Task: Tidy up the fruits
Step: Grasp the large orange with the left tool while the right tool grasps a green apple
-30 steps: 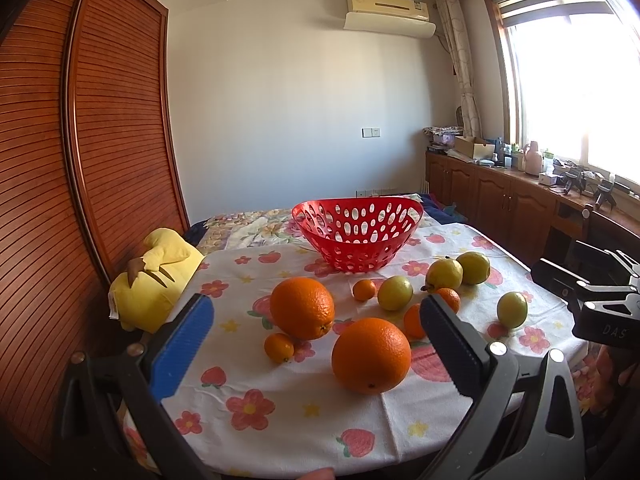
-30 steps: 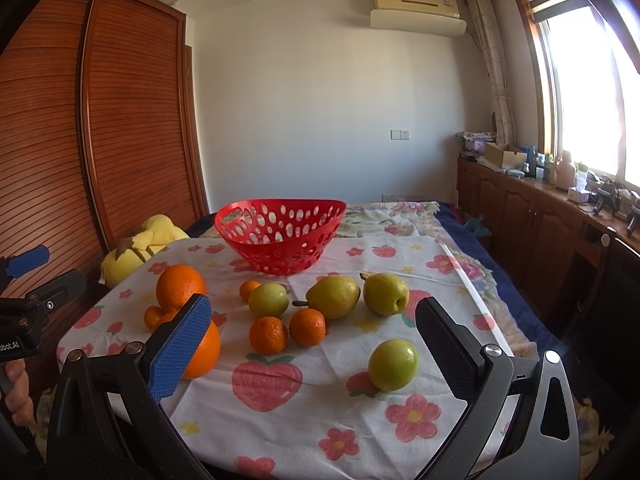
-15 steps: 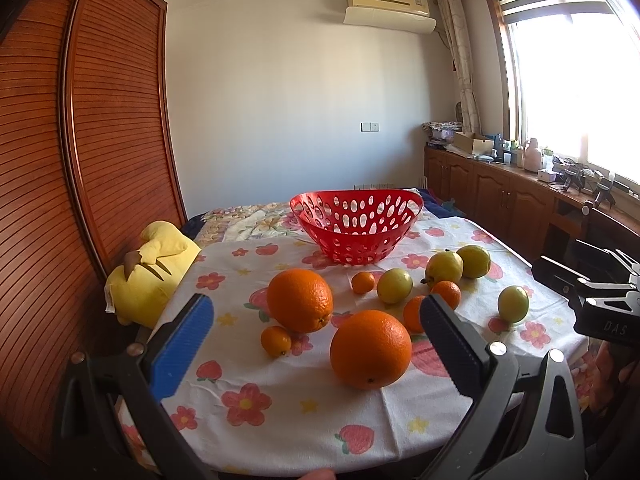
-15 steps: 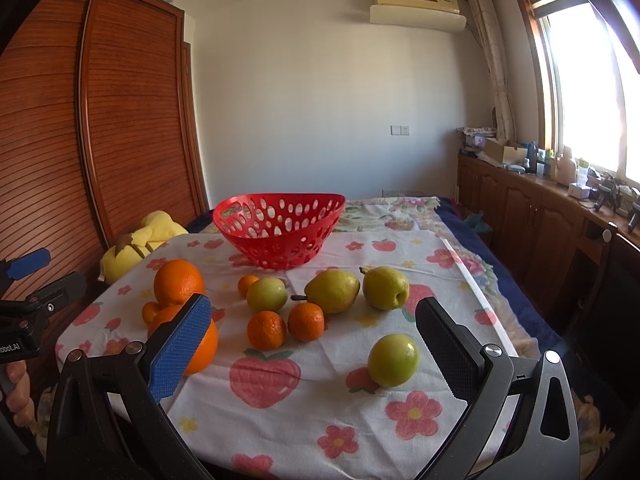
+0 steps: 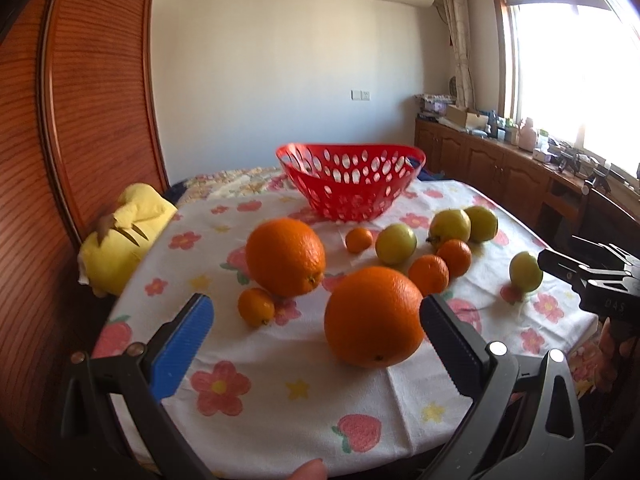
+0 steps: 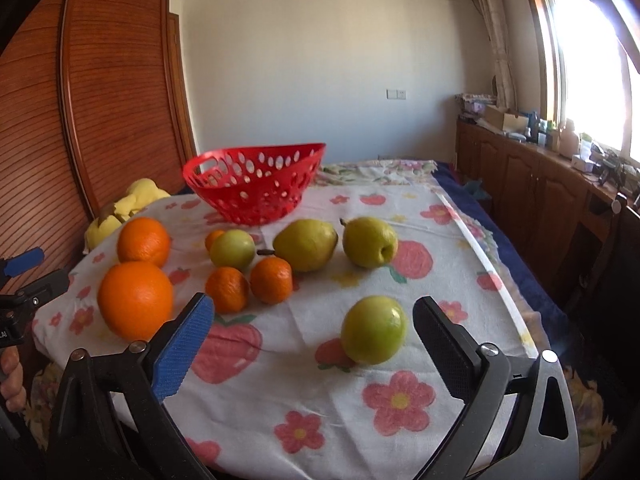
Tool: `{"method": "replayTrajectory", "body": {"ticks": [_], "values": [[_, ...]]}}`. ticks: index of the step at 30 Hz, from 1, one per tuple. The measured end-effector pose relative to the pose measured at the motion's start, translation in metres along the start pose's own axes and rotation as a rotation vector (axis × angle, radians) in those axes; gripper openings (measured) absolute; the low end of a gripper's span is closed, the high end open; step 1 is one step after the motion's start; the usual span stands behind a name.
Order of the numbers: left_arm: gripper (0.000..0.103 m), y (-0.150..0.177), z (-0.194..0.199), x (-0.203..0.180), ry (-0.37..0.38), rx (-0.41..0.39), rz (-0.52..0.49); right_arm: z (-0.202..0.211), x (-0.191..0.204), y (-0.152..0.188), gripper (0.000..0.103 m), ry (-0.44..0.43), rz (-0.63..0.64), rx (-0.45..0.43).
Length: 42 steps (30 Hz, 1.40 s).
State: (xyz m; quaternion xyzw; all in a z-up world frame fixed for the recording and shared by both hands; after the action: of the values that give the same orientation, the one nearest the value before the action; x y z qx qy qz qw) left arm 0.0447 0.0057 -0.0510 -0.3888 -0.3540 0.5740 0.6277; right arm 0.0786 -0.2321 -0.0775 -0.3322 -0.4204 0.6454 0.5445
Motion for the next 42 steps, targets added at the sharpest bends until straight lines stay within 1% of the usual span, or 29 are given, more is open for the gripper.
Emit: {"method": "replayTrajectory", "body": {"ticks": [3,7,10,12,14,16,18,25,30,34,36,38,42], "values": [[0.103,0.005,-0.013,-0.003,0.027,0.032,0.000,-0.009,-0.006,0.005,0.098,0.011,0.016,0.023],[0.102,0.009,-0.030,-0.010,0.052,0.075,-0.024,-0.021,-0.018,0.011,0.096,0.024,0.030,0.056],[0.102,0.011,-0.042,-0.015,0.073,0.109,-0.037,-0.033,-0.028,0.016,0.093,0.031,0.037,0.096],[0.103,0.012,-0.049,-0.018,0.083,0.129,-0.040,-0.041,-0.034,0.021,0.087,0.029,0.035,0.127],[0.103,0.012,-0.054,-0.020,0.106,0.138,-0.035,-0.046,-0.040,0.024,0.084,0.022,0.025,0.155],[0.103,0.011,-0.058,-0.022,0.121,0.149,-0.034,-0.052,-0.044,0.028,0.082,0.011,0.011,0.176],[0.102,0.010,-0.060,-0.025,0.119,0.151,-0.044,-0.056,-0.047,0.031,0.082,-0.004,0.001,0.192],[0.102,0.011,-0.074,-0.029,0.129,0.198,-0.051,-0.065,-0.048,0.036,0.082,-0.031,0.006,0.214],[0.102,0.014,-0.087,-0.030,0.141,0.248,-0.029,-0.069,-0.046,0.035,0.076,-0.044,0.017,0.233],[0.101,0.015,-0.091,-0.028,0.162,0.263,-0.010,-0.070,-0.044,0.033,0.072,-0.051,0.024,0.242],[0.098,0.015,-0.092,-0.027,0.174,0.267,-0.002,-0.072,-0.045,0.033,0.068,-0.045,0.025,0.253],[0.098,0.016,-0.094,-0.026,0.192,0.282,0.010,-0.072,-0.046,0.033,0.065,-0.041,0.027,0.254],[0.097,0.016,-0.096,-0.026,0.189,0.290,0.013,-0.072,-0.049,0.032,0.064,-0.049,0.014,0.261]]}}
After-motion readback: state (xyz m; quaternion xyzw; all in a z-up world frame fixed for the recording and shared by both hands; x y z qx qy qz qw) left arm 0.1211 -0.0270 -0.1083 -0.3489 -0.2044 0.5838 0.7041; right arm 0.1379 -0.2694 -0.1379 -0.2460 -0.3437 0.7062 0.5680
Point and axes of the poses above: each gripper's, at about its wrist camera, not at the fingertips, and z roughly against the way its jaws point, x to its left, y to its underside, the point moved 2 cm from there along -z, roughly the way its jaws point, and after that the axes turned 5 degrees about -x, right-handed, at the moved point
